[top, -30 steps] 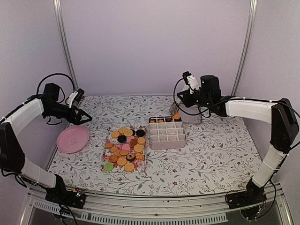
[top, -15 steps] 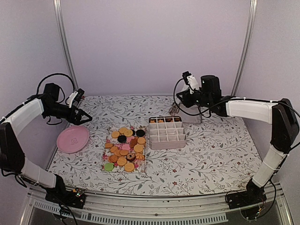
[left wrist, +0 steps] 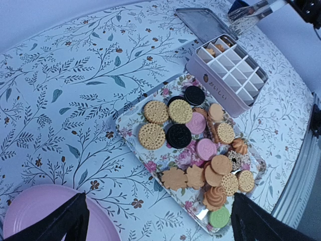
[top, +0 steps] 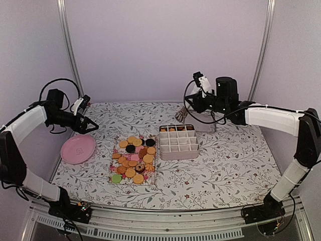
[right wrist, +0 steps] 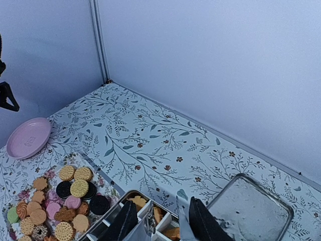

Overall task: Pack the cookies
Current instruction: Place the fake cookies in the empty pocket of the box, then pick up the fake cookies from the plate.

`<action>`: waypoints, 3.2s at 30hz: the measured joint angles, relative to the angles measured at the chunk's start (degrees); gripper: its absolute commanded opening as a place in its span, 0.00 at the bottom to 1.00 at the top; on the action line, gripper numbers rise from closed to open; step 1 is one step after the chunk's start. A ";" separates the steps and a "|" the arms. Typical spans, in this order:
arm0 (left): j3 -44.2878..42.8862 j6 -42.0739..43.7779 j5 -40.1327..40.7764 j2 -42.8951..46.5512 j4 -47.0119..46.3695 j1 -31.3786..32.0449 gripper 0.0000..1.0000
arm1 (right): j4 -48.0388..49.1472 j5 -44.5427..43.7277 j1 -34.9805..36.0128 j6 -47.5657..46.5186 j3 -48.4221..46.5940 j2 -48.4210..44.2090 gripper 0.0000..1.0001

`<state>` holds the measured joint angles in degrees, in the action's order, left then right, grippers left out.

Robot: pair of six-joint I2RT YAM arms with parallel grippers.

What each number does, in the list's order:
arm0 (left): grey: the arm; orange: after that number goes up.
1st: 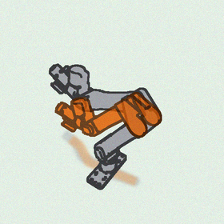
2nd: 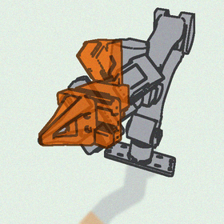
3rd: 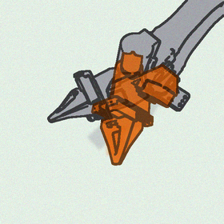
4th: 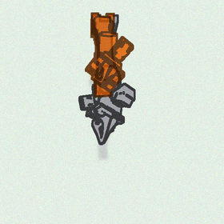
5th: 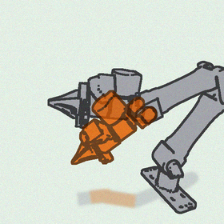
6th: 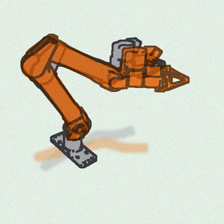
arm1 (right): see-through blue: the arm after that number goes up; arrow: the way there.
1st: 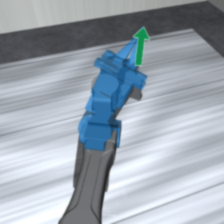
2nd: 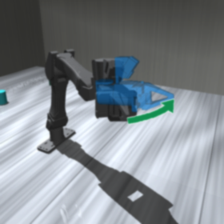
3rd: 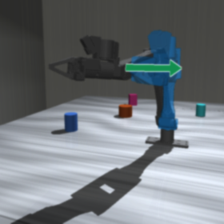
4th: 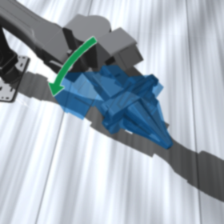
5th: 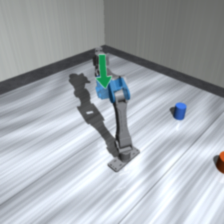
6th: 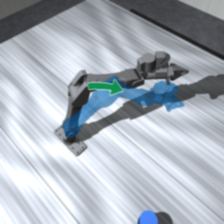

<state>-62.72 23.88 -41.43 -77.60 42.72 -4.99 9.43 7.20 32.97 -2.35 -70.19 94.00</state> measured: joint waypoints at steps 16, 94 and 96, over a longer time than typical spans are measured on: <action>0.00 0.00 0.28 0.00 0.00 0.00 0.99 | -1.01 2.40 22.99 0.46 -11.91 8.57 0.38; 0.00 0.04 0.35 0.13 0.00 0.02 0.99 | -4.81 2.21 20.96 -0.22 -17.70 22.03 0.07; 0.00 0.04 0.35 0.13 0.00 0.02 0.99 | -5.16 2.27 20.52 -0.24 -18.05 21.73 0.06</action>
<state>-62.72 23.92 -41.08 -77.47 42.72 -4.97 4.27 9.47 53.49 -2.59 -88.25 115.72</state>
